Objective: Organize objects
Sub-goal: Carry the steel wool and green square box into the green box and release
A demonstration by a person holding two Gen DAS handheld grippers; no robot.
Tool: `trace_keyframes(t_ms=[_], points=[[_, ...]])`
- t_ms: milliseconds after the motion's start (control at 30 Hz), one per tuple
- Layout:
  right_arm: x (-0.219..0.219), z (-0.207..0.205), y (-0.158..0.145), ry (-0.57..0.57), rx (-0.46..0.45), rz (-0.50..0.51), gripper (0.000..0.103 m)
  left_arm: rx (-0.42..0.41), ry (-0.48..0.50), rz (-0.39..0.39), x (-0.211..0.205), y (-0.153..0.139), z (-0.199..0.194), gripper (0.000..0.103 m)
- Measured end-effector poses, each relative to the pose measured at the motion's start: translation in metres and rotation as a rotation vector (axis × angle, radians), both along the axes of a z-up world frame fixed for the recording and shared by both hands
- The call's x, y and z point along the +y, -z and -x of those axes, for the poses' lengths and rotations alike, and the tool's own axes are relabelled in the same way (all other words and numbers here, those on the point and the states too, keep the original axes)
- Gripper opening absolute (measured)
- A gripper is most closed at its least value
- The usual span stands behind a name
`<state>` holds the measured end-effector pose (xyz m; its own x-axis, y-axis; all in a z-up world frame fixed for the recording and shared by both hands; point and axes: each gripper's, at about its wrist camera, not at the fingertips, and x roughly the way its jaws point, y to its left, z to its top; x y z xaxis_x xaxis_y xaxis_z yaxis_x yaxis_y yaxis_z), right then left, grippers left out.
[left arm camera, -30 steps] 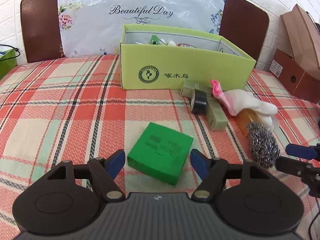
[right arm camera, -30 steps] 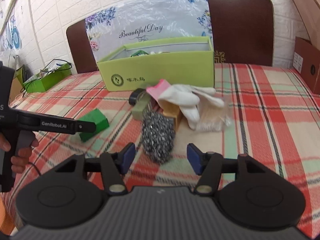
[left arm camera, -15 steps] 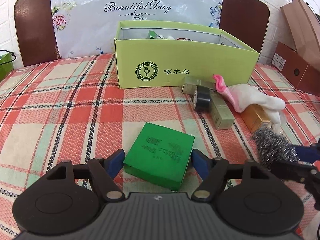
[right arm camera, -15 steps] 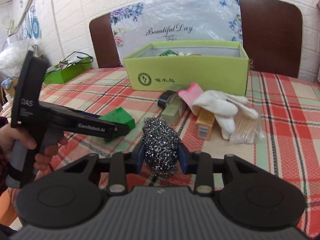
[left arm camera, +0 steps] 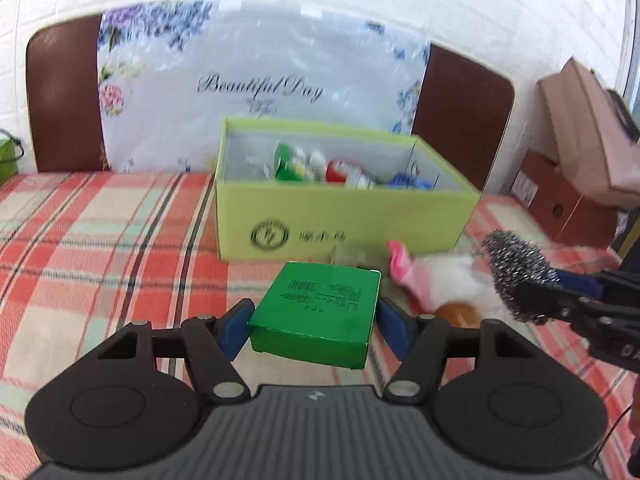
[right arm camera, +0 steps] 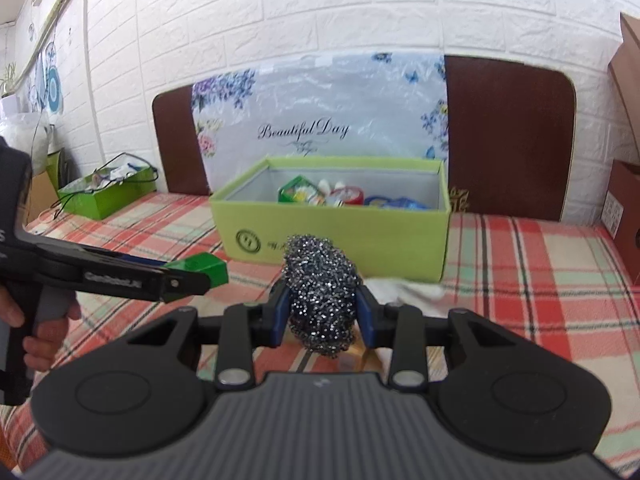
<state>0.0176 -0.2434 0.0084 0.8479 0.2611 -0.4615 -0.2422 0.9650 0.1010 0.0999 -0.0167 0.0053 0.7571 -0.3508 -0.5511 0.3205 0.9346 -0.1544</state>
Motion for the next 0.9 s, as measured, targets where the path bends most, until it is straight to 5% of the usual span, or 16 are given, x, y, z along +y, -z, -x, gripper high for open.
trace_keyframes(t_ms=[433,900], points=[[-0.016,-0.075,-0.023,0.083,-0.083,0.063,0.034,-0.116,0.003,0.064,-0.037,-0.064,-0.062,0.07],[-0.023,-0.183,0.004,0.131,-0.079,0.23,0.034,-0.047,0.031,0.073,-0.096,-0.051,-0.165,0.051]])
